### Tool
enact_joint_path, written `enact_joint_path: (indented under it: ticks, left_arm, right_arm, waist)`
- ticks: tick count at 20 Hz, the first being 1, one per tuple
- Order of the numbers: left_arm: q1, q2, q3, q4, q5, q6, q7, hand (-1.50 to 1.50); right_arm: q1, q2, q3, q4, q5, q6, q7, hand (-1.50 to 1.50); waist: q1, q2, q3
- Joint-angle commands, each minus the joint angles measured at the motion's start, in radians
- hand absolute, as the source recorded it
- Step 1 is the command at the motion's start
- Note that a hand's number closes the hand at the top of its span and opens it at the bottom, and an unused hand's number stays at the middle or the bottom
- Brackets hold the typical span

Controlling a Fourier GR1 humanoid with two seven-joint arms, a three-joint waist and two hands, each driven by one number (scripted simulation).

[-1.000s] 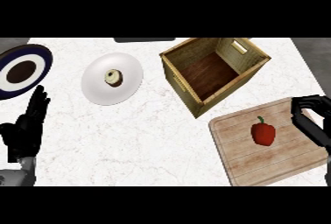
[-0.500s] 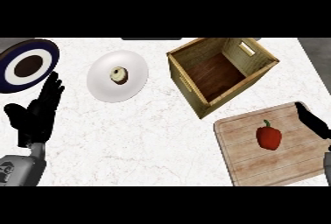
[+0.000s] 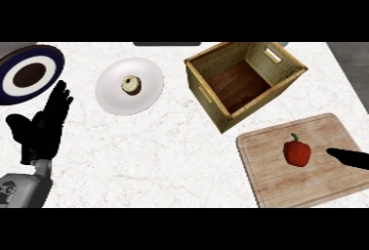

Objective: Pick the bell pepper from the cutting board and place it in the basket

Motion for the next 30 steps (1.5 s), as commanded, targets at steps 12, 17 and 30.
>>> enact_joint_path:
  ticks: [12, 17, 30]
  left_arm:
    - [0.008, -0.012, 0.017, -0.072, -0.021, -0.001, 0.071, 0.00]
    - [0.053, -0.007, 0.047, -0.094, -0.018, -0.049, 0.035, 0.00]
    - [0.004, -0.111, 0.072, 0.006, -0.090, -0.067, 0.008, 0.00]
  right_arm:
    - [0.068, -0.126, -0.023, -0.655, -0.143, 0.439, 0.698, -1.50]
    - [0.103, -0.005, 0.001, -0.625, -0.005, 0.363, 0.606, -1.50]
    - [0.111, 0.262, 0.082, -0.389, 0.263, 0.233, 0.332, -1.50]
  waist:
    - [0.007, 0.005, 0.013]
    - [0.016, 0.007, 0.014]
    - [0.017, 0.009, 0.014]
